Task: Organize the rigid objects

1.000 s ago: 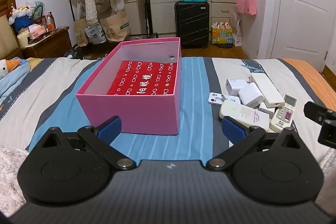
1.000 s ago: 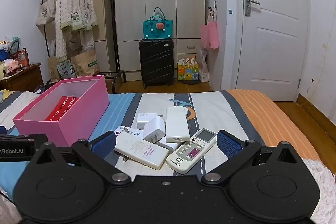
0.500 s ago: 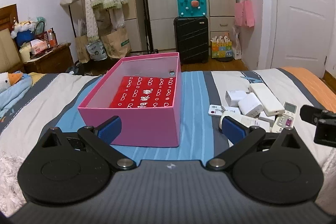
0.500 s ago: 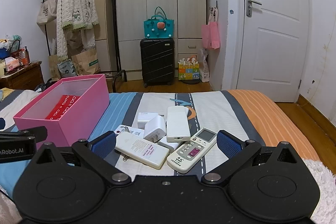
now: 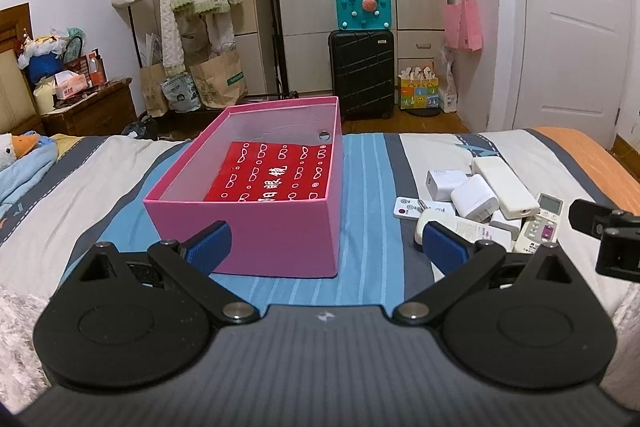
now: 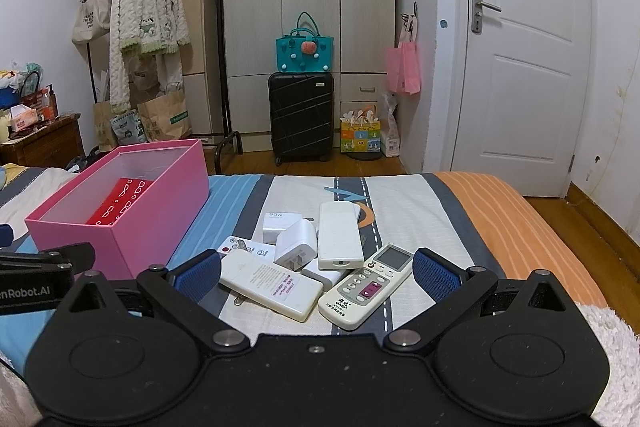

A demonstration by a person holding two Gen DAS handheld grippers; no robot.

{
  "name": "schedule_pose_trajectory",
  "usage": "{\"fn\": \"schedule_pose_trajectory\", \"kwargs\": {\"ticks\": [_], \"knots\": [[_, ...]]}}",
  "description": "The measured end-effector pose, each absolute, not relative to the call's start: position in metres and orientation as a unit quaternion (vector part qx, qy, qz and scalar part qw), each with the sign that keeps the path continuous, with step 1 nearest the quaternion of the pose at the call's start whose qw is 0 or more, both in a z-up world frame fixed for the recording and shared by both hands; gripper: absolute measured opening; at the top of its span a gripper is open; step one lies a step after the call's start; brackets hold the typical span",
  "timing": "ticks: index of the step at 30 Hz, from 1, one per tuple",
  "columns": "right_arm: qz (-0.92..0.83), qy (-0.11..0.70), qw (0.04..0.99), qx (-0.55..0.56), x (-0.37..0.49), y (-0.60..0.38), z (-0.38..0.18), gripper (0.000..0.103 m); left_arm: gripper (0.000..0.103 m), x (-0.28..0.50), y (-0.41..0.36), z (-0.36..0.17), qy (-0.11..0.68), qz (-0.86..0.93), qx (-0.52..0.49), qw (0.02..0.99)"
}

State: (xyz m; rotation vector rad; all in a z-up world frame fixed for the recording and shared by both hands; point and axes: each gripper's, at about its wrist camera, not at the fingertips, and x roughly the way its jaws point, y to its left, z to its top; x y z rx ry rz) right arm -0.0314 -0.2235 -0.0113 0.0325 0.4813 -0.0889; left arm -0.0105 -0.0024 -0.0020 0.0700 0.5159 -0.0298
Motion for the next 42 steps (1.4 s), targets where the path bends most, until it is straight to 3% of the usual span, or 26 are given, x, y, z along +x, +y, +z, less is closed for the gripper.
{"fn": "schedule_pose_trajectory", "kwargs": {"ticks": [42], "knots": [[-0.024, 0.266, 0.964, 0.007, -0.026, -0.22, -0.008, 0.103, 0.103, 0.001, 0.005, -0.006, 0.328, -0.048, 0.012, 0.943]]}}
